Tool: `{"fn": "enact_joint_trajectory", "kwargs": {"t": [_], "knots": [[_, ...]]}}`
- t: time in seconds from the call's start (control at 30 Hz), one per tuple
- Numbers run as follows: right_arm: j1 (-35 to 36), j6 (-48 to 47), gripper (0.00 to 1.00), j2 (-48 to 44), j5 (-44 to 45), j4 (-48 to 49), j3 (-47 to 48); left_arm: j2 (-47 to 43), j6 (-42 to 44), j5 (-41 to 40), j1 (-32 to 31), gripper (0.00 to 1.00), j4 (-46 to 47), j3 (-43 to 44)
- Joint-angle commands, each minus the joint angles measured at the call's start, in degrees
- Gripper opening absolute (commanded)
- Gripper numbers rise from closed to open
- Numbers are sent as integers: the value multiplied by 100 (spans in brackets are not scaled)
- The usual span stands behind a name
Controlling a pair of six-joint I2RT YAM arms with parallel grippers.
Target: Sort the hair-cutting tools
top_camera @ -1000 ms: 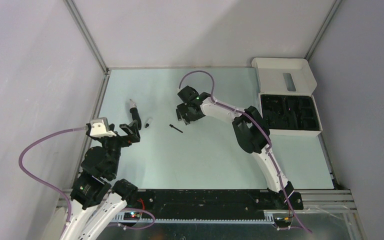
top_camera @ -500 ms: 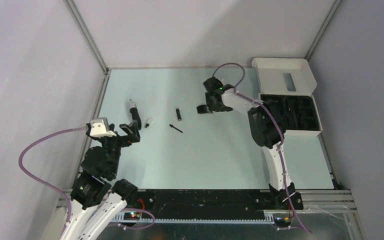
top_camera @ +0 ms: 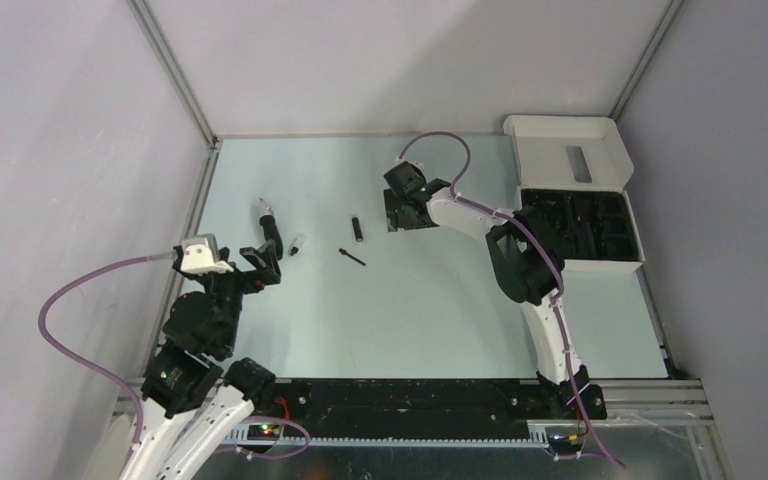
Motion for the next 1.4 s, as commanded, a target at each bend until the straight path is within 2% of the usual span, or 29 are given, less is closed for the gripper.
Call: {"fn": "enact_joint_trajectory", "kwargs": {"t": [0.0,0.27,0.7,0.87,1.03,1.17,1.37], "knots": [[-43,164,79,-50,-186,337,520,57,137,41,25,100,201,70],[-43,318,78,664,-131,-78,1436,54,137,29,25,100,193,69],[-53,349,74,1079,227,-449,1692,64,137,37,25,100,189,67],[-34,120,63,1061,169,-515,1591,71,137,50,20,100,196,66],[-29,-240,40,859,85,-326,1261,74,137,59,25,100,206,67],[-20,-596,26,612,-35,-275,1026,75,142,55,25,100,207,67],[108,-1217,23,26,-645,-509,473,70,137,68,25,100,213,61]]}}
